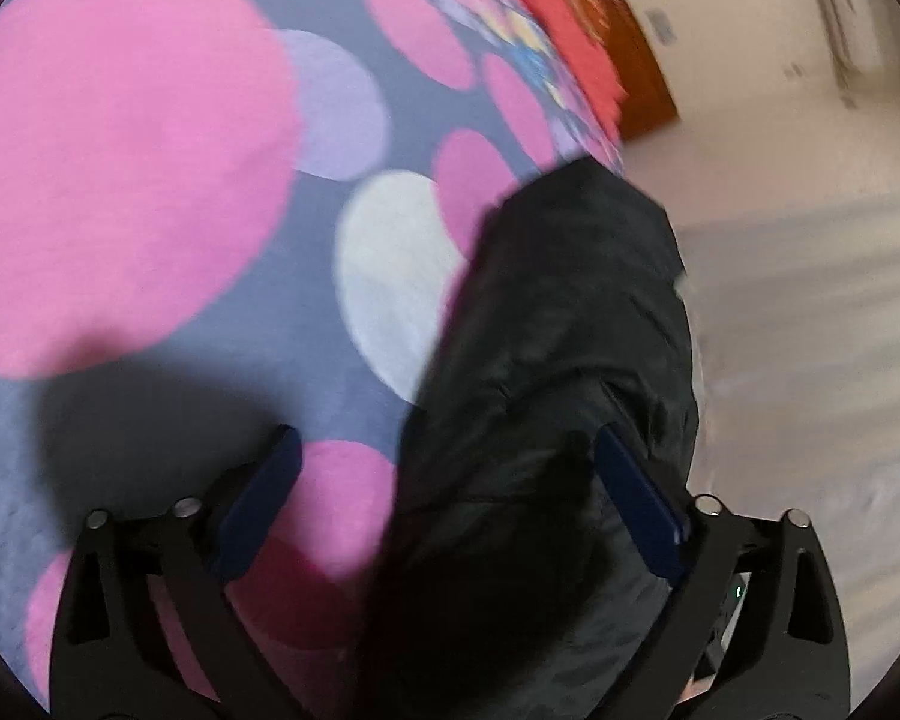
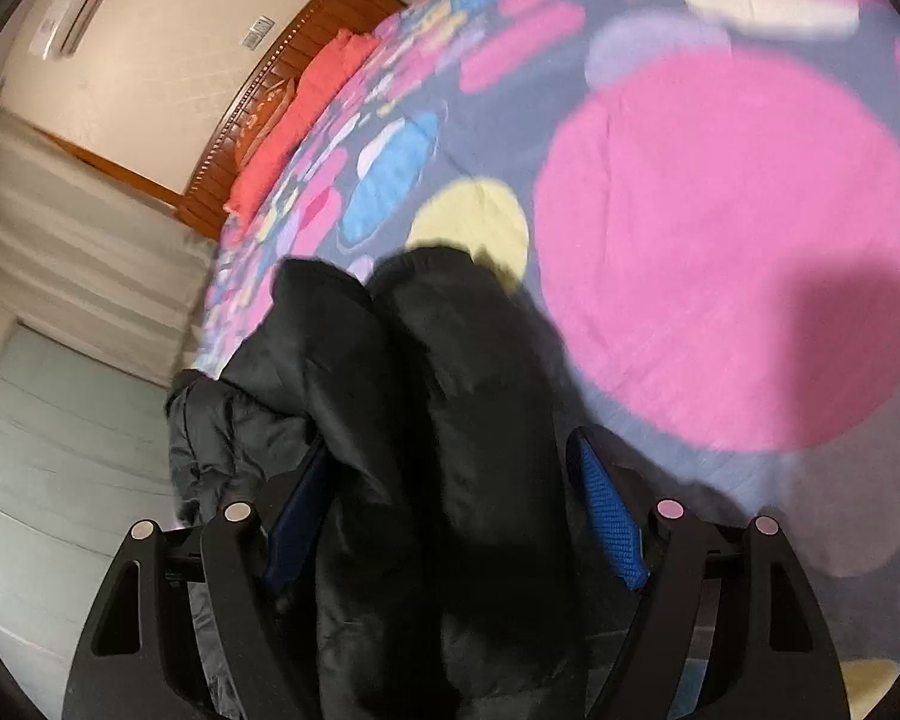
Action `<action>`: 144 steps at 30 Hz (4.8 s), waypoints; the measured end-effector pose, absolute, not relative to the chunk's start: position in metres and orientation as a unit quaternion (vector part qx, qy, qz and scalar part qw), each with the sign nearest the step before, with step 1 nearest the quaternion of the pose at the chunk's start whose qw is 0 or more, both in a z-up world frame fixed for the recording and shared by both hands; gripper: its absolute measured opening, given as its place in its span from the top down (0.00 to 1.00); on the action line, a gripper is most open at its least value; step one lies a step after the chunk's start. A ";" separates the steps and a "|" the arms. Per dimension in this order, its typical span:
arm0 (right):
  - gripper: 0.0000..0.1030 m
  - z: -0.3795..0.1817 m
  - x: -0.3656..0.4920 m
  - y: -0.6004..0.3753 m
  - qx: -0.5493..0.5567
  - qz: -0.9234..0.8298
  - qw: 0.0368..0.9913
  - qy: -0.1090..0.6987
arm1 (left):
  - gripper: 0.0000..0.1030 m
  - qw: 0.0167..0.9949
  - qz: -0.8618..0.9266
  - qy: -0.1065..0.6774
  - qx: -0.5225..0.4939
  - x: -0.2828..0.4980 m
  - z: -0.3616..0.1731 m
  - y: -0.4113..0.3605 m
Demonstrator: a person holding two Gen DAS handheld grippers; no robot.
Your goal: Fold large clothes
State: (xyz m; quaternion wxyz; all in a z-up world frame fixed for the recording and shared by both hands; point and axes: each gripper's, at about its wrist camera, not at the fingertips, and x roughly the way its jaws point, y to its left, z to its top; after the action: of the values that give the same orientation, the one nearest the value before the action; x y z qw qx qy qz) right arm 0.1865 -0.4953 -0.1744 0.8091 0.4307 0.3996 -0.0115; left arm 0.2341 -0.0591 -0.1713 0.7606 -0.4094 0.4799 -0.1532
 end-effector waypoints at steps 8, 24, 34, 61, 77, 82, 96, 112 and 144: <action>0.22 -0.181 0.189 -0.476 0.429 0.060 0.809 0.397 | 0.02 0.741 -0.230 0.500 -0.385 0.250 -0.179 -0.085; 0.65 -0.157 0.182 -0.413 0.396 0.096 0.833 0.374 | 0.21 0.741 -0.300 0.479 -0.364 0.252 -0.150 -0.103; 0.65 -0.137 0.250 -0.336 0.426 0.175 0.811 0.360 | 0.21 0.788 -0.266 0.437 -0.343 0.282 -0.100 -0.030; 0.32 -0.163 0.224 -0.334 0.418 0.164 0.784 0.429 | 0.11 0.762 -0.229 0.451 -0.403 0.263 -0.156 0.071; 0.64 -0.147 0.162 -0.300 0.387 0.167 0.790 0.445 | 0.18 0.760 -0.246 0.456 -0.391 0.211 -0.158 0.060; 0.64 -0.145 0.155 -0.296 0.394 0.172 0.785 0.446 | 0.18 0.764 -0.242 0.457 -0.386 0.202 -0.156 0.061; 0.61 -0.168 0.172 -0.309 0.415 0.176 0.777 0.440 | 0.18 0.779 -0.230 0.453 -0.367 0.204 -0.156 0.055; 0.39 -0.172 0.162 -0.322 0.425 0.169 0.777 0.433 | 0.13 0.791 -0.216 0.451 -0.352 0.199 -0.146 0.062; 0.38 -0.109 0.127 -0.308 0.293 0.069 0.851 0.430 | 0.13 0.856 -0.134 0.435 -0.245 0.161 -0.098 0.038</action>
State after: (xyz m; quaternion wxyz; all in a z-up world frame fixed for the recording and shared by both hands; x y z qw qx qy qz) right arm 0.1272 -0.3082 -0.1090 0.8511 0.2928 0.4303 0.0694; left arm 0.1611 0.0383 -0.0981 0.8558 -0.2451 0.4353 -0.1344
